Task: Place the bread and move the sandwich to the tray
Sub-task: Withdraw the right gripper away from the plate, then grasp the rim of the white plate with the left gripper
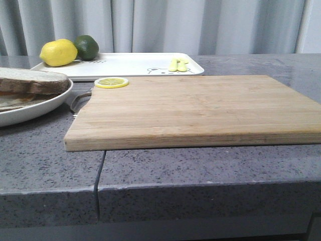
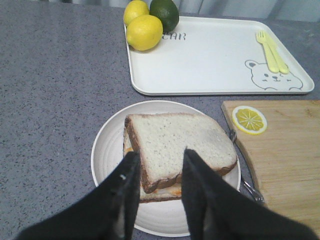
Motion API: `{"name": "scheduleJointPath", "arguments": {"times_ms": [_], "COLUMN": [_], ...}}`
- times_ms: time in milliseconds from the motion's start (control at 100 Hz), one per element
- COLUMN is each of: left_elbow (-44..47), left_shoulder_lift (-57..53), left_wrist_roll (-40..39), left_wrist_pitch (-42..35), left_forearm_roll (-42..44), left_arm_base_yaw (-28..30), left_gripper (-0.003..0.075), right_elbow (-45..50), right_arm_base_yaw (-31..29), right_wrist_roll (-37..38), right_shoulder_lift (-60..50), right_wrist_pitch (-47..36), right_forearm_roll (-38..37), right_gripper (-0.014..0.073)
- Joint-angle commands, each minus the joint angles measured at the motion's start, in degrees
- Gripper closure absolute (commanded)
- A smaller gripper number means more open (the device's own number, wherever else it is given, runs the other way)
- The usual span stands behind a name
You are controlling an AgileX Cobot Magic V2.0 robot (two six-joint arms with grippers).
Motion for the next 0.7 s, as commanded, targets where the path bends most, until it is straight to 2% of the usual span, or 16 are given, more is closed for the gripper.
{"name": "scheduleJointPath", "arguments": {"times_ms": [0,170,460,690], "left_elbow": [-1.96,-2.40,-6.43,-7.17], "left_shoulder_lift": [2.36,10.71,23.10,30.03], "left_wrist_roll": [-1.44,-1.58,-1.58,-1.58], "left_wrist_pitch": [-4.44,-4.54,-4.12,-4.23], "left_forearm_roll": [-0.45,-0.45,-1.99,-2.89], "left_arm_base_yaw": [-0.25,1.20,7.98,8.39], "left_gripper": [0.0549,0.0551,0.0551,0.0551], "right_elbow": [-1.43,-1.43,-1.43,-1.43], "right_arm_base_yaw": [-0.25,-0.25,-0.25,-0.25], "right_wrist_roll": [0.20,0.20,0.20,0.20], "right_shoulder_lift": [0.03,0.03,0.03,0.03], "right_wrist_pitch": [-4.70,-4.70,-4.76,-4.71], "right_forearm_roll": [-0.35,-0.35,-0.35,-0.35], "right_gripper": [0.0232,0.0232,0.0232,0.0232]}}
